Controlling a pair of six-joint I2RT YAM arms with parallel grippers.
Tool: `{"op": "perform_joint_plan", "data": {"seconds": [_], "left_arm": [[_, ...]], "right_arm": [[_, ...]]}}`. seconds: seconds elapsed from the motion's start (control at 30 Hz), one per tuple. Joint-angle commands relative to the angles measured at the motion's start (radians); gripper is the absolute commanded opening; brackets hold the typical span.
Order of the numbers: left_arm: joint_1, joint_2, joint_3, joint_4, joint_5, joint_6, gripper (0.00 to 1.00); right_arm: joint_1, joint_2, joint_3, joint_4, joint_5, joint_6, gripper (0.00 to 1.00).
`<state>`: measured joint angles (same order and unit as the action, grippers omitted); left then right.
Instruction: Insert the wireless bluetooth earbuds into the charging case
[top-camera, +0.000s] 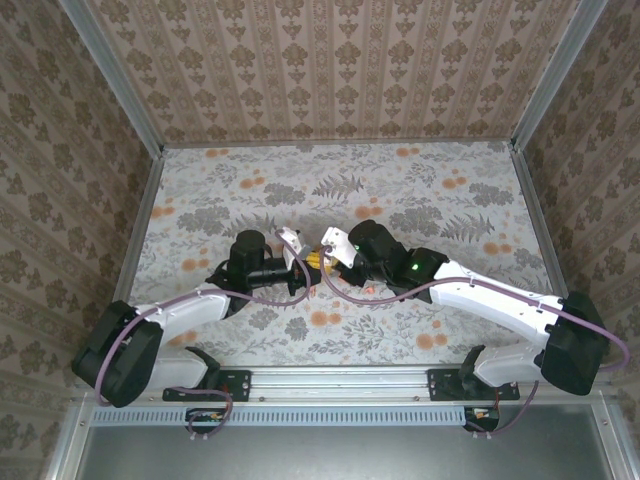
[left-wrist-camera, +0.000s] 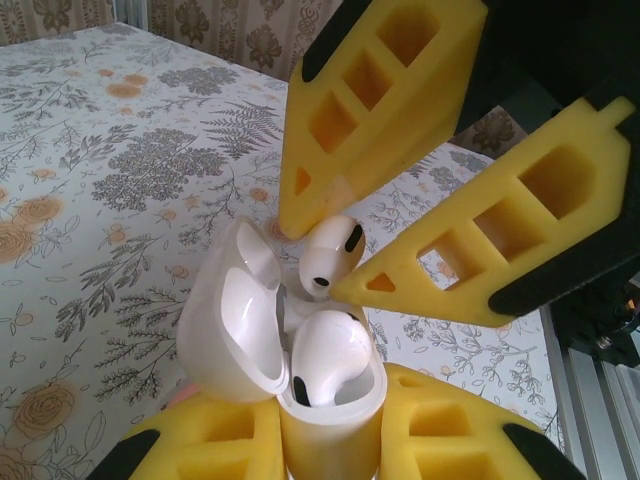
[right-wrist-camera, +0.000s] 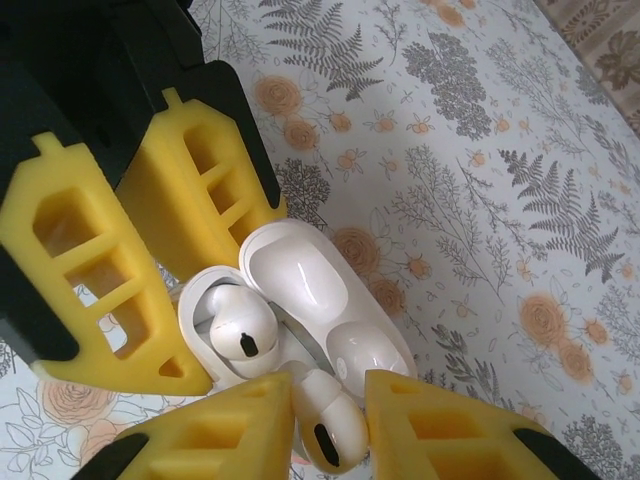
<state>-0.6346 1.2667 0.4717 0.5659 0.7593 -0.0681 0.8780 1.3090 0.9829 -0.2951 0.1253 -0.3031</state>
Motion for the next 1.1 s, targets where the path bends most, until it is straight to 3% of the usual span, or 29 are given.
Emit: {"op": "perform_joint_plan", "data": {"seconds": [0.0, 0.5, 1.07], "left_arm": [[-0.002, -0.024, 0.019, 0.054, -0.007, -0.004, 0.07], [-0.003, -0.03, 0.012, 0.058, -0.021, -0.002, 0.07], [-0.002, -0.022, 0.015, 0.061, -0.021, 0.001, 0.07]], "right_arm": [[0.013, -0.008, -0.007, -0.015, -0.082, 0.038, 0.28], [-0.023, -0.054, -0.029, 0.044, -0.121, 0.099, 0.4], [-0.051, -0.069, -0.025, 0.066, -0.122, 0.152, 0.46]]}}
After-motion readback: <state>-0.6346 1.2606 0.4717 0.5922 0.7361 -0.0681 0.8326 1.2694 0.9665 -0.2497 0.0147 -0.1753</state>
